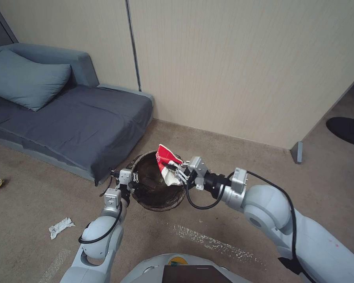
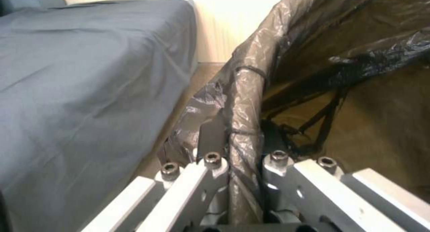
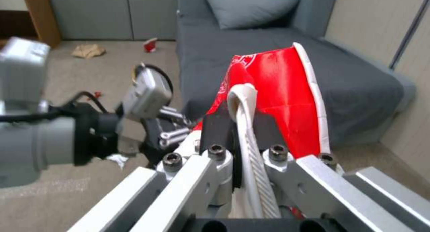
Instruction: Pick up the trash bin, then pick up the garbage from the floor and place it into the trash bin.
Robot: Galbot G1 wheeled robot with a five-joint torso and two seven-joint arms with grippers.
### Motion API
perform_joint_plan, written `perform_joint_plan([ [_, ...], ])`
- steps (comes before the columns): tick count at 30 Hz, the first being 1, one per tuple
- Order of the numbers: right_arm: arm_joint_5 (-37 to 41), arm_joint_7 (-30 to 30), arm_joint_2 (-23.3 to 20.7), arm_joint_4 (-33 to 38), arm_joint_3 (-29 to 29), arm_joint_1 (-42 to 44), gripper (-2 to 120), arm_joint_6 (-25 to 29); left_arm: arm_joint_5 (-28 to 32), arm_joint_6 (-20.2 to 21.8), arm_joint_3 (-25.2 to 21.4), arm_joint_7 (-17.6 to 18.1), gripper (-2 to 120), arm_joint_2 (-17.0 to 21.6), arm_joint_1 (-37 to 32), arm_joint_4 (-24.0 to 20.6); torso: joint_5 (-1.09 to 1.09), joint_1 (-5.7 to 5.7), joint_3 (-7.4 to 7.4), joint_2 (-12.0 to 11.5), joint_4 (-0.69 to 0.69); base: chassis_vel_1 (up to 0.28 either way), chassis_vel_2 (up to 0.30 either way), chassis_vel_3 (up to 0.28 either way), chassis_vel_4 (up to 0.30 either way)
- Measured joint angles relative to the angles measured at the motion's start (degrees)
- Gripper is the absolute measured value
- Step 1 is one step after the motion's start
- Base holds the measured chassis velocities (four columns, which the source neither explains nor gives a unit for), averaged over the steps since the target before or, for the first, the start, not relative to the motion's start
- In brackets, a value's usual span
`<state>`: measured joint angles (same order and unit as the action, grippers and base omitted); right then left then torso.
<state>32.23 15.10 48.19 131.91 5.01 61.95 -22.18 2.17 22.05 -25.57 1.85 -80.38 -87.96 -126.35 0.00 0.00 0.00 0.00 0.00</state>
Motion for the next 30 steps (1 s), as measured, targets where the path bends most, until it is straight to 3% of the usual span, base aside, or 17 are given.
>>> perform_joint_plan([
  [8, -0.91, -1.71, 0.77, -2.03, -2.94, -1.32, 1, -1.16, 0.18, 0.14, -0.21, 0.02, 2, -0.38, 0.01, -0.15, 0.00, 0.00, 0.00, 0.00, 0.00, 0.000, 0.000, 0.000, 0.000],
  [13, -0.92, -3.65, 1.33, -2.61, -4.94, -1.79, 24, -1.81, 0.26, 0.22, -0.07, 0.04, 2, -0.63, 0.13, -0.16, 0.00, 0.00, 0.00, 0.00, 0.00, 0.000, 0.000, 0.000, 0.000],
  [30, 0.34, -5.36, 1.33, -2.76, -3.30, -1.51, 81, -2.19, 1.12, 0.48, 0.00, 0.02, 2, -0.30, 0.33, -0.54, 0.00, 0.00, 0.00, 0.00, 0.00, 0.000, 0.000, 0.000, 0.000],
])
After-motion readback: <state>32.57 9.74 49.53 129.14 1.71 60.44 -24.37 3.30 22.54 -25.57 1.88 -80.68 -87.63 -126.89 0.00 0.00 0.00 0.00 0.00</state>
